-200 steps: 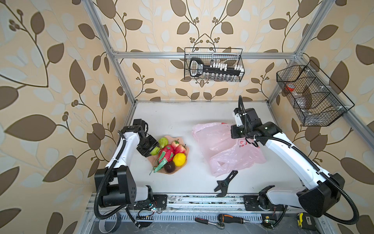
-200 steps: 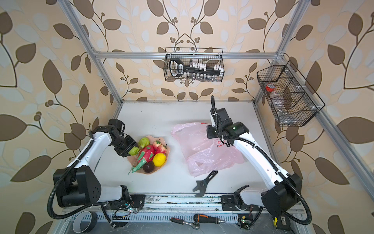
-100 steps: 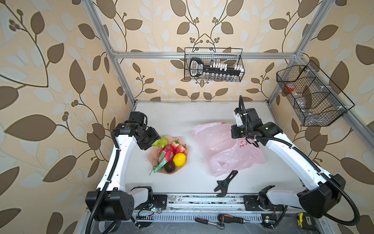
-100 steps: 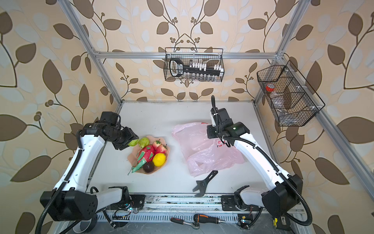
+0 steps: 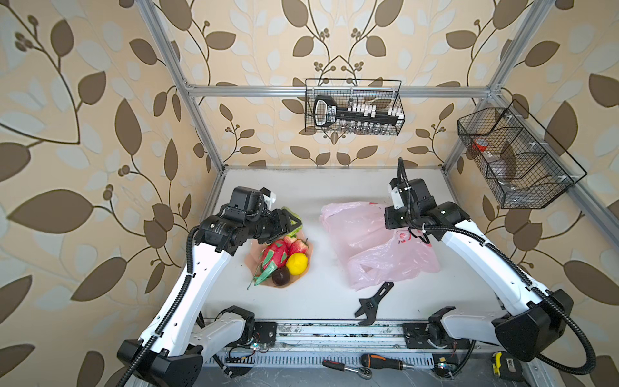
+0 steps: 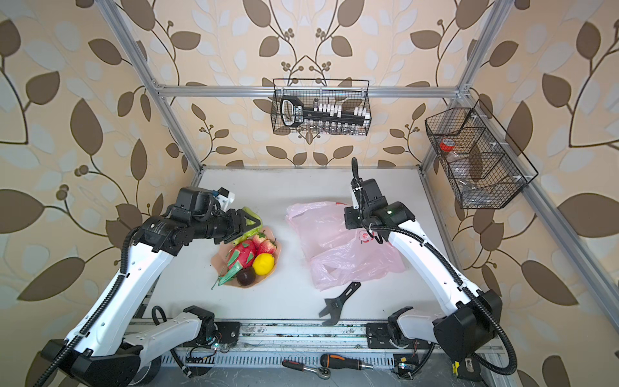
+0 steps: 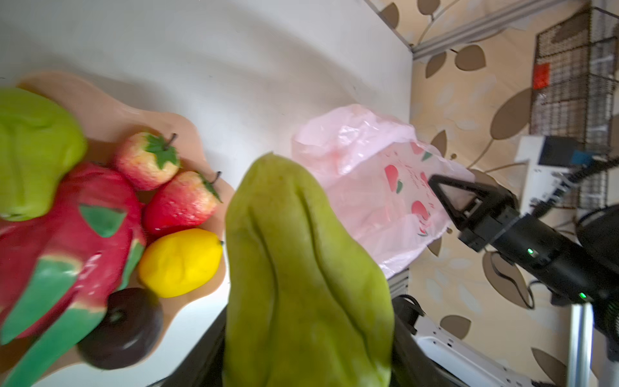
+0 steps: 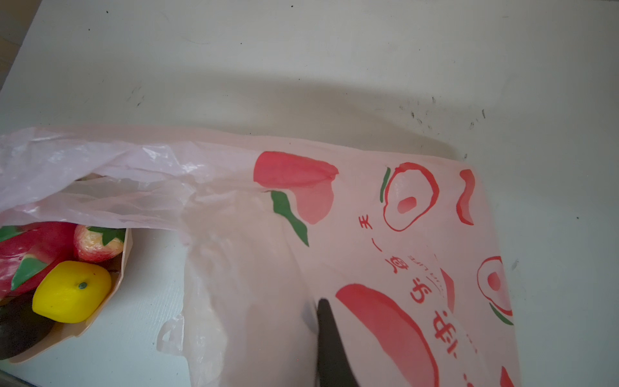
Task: Place the fruits into the plastic bag
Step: Place the fruit in the plastic bag.
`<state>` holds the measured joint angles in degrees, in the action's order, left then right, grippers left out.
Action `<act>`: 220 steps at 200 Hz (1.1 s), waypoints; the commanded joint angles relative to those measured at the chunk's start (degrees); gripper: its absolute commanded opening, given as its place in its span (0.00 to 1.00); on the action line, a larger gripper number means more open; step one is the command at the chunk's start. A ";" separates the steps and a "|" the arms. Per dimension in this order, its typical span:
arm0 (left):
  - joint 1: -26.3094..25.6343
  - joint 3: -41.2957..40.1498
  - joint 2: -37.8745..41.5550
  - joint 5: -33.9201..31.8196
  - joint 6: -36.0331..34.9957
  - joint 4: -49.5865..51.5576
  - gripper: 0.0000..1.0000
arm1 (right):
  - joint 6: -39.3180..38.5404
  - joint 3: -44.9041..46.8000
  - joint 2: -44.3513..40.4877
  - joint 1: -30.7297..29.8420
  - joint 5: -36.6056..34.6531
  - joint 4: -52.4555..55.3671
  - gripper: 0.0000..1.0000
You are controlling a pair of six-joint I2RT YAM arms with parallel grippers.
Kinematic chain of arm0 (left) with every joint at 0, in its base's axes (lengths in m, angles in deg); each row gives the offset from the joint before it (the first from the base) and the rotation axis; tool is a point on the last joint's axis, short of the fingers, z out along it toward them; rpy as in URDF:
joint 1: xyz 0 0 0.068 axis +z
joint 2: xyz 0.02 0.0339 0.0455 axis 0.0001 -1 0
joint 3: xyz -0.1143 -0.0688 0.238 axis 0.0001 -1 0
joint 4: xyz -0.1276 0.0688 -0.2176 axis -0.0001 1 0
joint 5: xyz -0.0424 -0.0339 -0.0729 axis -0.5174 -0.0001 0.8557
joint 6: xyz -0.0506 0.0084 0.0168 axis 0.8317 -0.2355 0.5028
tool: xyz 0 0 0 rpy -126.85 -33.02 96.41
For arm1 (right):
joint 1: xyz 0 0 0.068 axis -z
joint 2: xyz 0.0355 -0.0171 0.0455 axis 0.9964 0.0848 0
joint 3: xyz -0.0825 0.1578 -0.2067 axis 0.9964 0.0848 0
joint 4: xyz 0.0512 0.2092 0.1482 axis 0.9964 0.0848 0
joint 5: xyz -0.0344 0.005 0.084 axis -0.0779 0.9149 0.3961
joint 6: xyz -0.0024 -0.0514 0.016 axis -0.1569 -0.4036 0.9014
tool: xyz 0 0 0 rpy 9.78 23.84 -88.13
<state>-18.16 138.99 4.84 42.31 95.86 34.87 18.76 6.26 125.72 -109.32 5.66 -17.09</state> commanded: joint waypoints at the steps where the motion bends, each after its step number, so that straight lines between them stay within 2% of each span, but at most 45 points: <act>1: -3.65 -3.36 0.79 5.22 4.15 -10.84 0.21 | -1.29 -1.41 -0.98 0.34 -0.77 0.78 0.00; 24: -6.37 -6.06 -0.65 9.50 7.88 -18.15 0.20 | -1.36 -1.45 -0.89 0.54 -0.74 0.80 0.00; 51: -9.30 -8.93 -1.48 11.32 11.60 -25.79 0.16 | -1.11 -1.43 -0.89 0.61 -0.73 0.78 0.00; 129: -12.58 -14.64 -5.07 11.28 16.23 -35.14 0.09 | -0.50 -0.97 -0.88 0.72 -0.22 0.53 0.00; 157: -15.68 -15.91 -7.77 9.46 17.52 -38.96 0.08 | -0.32 -0.79 -0.96 0.67 0.40 0.24 0.00; 200: -19.04 -17.60 -13.11 1.98 19.41 -43.93 0.07 | -0.14 -0.57 -1.16 0.72 1.17 0.04 0.00; 220: -20.25 -17.49 -16.88 0.57 20.50 -47.75 0.07 | 0.03 -0.09 -1.28 0.71 2.06 -0.26 0.00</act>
<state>-37.22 121.53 -9.32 46.93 114.88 -5.44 18.82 6.26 125.72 -108.84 6.21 -17.13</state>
